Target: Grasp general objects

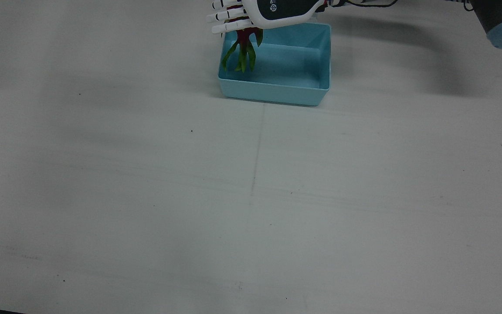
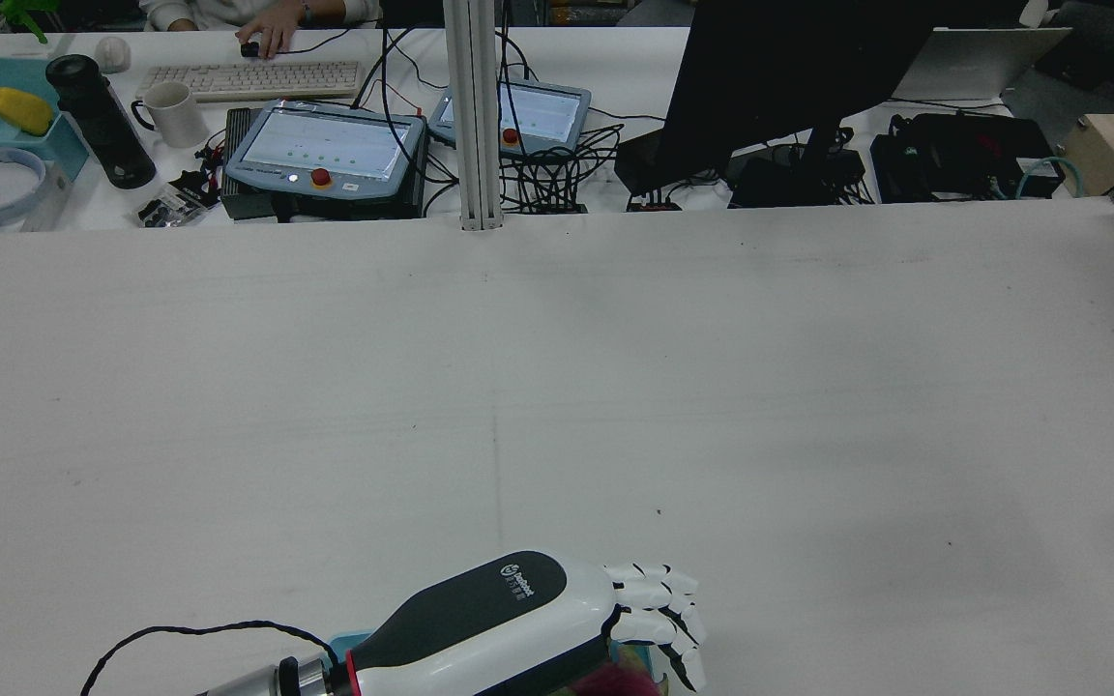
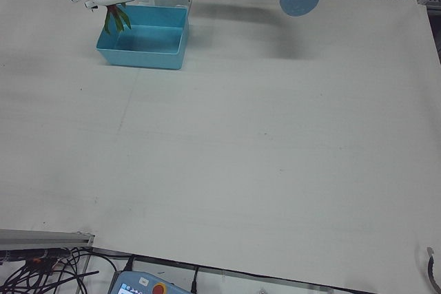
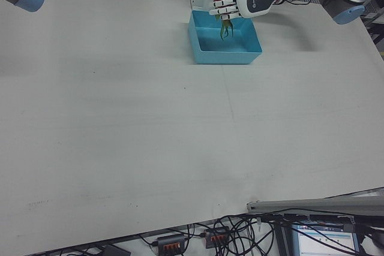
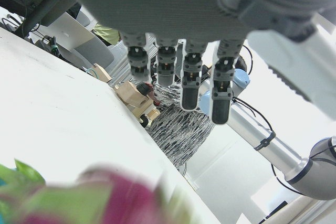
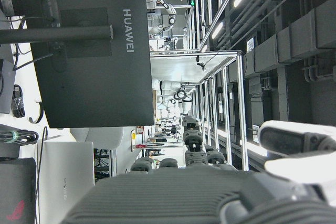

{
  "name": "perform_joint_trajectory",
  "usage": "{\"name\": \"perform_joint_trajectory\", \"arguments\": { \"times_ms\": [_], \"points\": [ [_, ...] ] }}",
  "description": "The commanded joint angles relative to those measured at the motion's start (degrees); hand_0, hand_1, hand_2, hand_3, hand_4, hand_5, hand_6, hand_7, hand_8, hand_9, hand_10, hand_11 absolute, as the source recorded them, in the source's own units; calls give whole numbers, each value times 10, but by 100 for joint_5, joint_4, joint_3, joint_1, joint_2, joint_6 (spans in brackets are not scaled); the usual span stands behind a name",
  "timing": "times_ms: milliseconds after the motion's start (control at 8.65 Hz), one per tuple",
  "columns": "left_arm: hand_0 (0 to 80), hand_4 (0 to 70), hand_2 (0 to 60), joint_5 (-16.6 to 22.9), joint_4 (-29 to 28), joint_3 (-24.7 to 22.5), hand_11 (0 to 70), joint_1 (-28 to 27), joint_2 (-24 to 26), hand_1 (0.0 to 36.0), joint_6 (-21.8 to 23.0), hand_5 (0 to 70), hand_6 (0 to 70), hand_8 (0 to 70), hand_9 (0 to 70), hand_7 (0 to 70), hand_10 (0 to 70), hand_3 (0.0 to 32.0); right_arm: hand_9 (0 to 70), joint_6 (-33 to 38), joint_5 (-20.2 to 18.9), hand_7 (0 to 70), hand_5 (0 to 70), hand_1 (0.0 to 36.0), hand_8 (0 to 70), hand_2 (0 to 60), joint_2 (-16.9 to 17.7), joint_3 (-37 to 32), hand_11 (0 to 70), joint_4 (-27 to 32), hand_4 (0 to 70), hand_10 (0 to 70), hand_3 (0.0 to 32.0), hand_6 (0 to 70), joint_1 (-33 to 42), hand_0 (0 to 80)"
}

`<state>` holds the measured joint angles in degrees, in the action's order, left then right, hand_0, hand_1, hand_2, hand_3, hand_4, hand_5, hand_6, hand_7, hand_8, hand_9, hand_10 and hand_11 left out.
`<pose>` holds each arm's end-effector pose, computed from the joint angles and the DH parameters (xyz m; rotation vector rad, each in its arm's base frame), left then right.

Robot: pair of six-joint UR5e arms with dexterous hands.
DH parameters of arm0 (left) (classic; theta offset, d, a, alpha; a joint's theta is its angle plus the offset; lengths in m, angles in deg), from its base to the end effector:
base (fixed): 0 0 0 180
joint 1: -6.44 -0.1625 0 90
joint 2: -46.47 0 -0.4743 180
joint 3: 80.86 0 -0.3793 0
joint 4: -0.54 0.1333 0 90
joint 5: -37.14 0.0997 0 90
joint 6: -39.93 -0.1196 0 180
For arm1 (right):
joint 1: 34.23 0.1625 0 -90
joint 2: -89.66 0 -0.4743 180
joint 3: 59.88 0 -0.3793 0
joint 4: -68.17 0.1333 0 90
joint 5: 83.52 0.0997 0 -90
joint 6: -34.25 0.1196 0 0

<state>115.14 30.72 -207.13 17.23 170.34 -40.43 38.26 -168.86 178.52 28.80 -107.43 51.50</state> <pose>0.5076 -0.2578 0.2009 0.1349 2.2816 -0.4251 0.1043 -0.5242 0.7286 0.0779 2.2596 -2.0990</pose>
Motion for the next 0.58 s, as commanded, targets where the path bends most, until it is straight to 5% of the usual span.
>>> {"name": "perform_joint_trajectory", "arguments": {
  "times_ms": [0,231,347,463],
  "points": [
    [462,162,88,-30,6,23,332,-156,6,73,-14,326,205,140,168,393,222,0,0,-6,0,0,0,0,0,0,0,0,0,0,0,0,0,0,6,0],
    [490,200,83,-39,6,14,374,-130,6,105,29,341,228,173,212,411,250,0,0,3,0,0,0,0,0,0,0,0,0,0,0,0,0,0,-3,0],
    [584,286,319,-39,23,6,578,-69,67,224,64,700,399,345,440,583,400,0,0,3,0,0,0,0,0,0,0,0,0,0,0,0,0,0,-3,0],
    [578,340,509,-30,119,-3,700,-60,120,248,91,700,528,467,593,700,494,0,0,3,0,0,0,0,0,0,0,0,0,0,0,0,0,0,-3,0]
  ]
}}
